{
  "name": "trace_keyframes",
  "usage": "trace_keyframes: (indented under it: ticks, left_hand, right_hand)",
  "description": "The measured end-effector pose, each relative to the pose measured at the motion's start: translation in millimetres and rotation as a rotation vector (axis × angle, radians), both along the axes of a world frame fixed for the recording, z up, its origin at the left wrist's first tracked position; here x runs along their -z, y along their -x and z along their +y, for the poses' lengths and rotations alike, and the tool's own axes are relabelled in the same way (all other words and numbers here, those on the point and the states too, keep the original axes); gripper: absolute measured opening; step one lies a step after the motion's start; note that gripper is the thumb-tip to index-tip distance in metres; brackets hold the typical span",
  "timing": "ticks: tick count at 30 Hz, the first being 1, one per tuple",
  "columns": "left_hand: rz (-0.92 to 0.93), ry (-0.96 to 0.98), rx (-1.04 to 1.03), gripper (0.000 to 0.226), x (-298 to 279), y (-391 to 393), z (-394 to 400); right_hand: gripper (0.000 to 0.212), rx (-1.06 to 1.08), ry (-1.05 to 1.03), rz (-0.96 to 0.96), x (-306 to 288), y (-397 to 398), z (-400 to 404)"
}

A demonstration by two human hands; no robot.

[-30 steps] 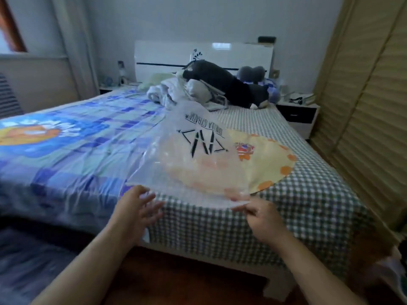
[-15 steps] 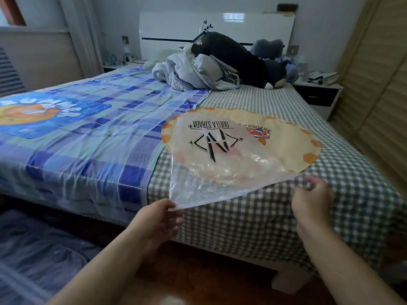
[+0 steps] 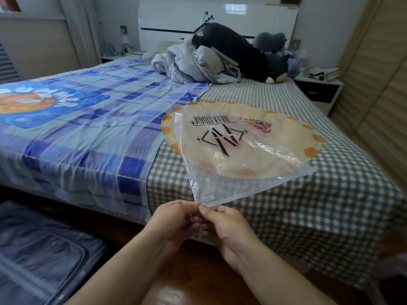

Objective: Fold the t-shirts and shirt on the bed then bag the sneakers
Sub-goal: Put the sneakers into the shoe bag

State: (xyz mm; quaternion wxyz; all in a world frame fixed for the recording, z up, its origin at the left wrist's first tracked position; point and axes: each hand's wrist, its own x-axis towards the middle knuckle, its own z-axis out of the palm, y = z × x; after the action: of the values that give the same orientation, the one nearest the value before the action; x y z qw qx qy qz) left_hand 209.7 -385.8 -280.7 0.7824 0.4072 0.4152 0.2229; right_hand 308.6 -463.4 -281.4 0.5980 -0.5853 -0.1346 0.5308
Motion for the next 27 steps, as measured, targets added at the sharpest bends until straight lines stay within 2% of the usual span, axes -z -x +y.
trace_keyframes:
  ticks: [5,9,14,17,19,21,22,23,25,27]
  left_hand:
    - [0.051,-0.125,-0.135,0.014,-6,-5,4]
    - [0.107,-0.101,-0.233,0.011,-8,11,25]
    - [0.284,-0.208,-0.371,0.011,0,32,55]
    - [0.365,-0.323,-0.379,0.016,9,33,61]
    - [0.536,-0.501,-0.41,0.017,13,27,59]
    - [0.745,-0.756,-0.441,0.04,9,18,49]
    - [0.791,-0.956,-0.424,0.048,3,13,39]
    - [0.786,-1.191,-0.367,0.052,0,7,28]
    - [0.734,-1.585,-0.116,0.053,5,-9,5]
    - [0.738,-1.748,0.156,0.06,17,-29,-16]
  right_hand:
    - [0.022,0.147,0.02,0.07,-13,-8,11]
    - [0.022,0.371,0.052,0.122,-28,-56,8]
    - [0.008,0.523,0.085,0.105,-35,-129,-21]
    - [0.003,0.495,0.089,0.106,-28,-143,-28]
    - [0.006,0.433,0.098,0.114,-23,-144,-30]
    - [0.011,0.389,0.097,0.111,-19,-147,-35]
    - [0.012,0.355,0.105,0.083,-19,-148,-39]
    - [0.014,0.307,0.123,0.038,-20,-147,-44]
    - [0.017,0.204,0.17,-0.056,-22,-144,-56]
    - [0.016,0.163,0.199,-0.132,-21,-143,-68]
